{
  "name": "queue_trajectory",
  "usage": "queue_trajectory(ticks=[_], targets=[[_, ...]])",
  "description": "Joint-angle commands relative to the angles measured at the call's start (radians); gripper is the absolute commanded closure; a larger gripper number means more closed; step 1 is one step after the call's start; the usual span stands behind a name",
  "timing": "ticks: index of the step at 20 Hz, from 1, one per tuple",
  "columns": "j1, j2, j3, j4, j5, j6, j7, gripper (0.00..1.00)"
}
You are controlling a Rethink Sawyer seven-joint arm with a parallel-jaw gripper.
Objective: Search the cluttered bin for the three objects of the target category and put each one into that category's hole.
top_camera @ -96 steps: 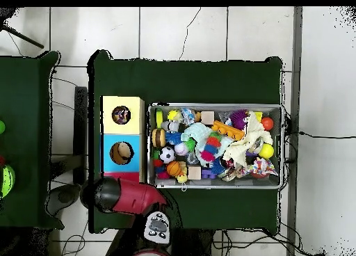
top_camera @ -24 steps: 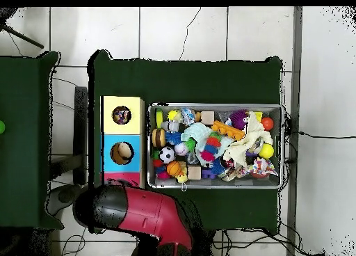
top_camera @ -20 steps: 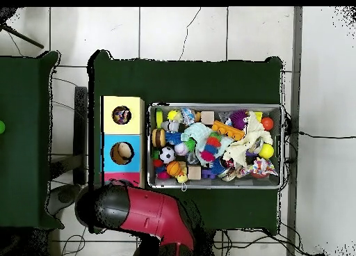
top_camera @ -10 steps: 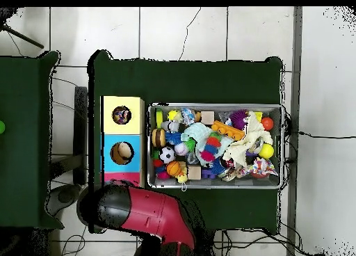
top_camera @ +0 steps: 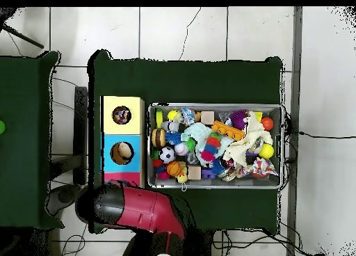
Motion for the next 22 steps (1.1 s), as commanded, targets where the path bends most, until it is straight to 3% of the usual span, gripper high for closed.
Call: queue_trajectory(ticks=[1, 6, 10, 15, 22], targets=[[0.028, 0.162, 0.063, -0.042, 0.013, -0.173, 0.232, 1.00], [0.078, 0.259, 0.020, -0.137, 0.050, -0.178, 0.277, 1.00], [0.068, 0.292, 0.034, -0.134, 0.069, -0.214, 0.266, 1.00], [0.039, 0.233, 0.056, -0.088, 0.060, -0.191, 0.219, 1.00], [0.009, 0.194, 0.057, -0.090, 0.076, -0.104, 0.207, 1.00]])
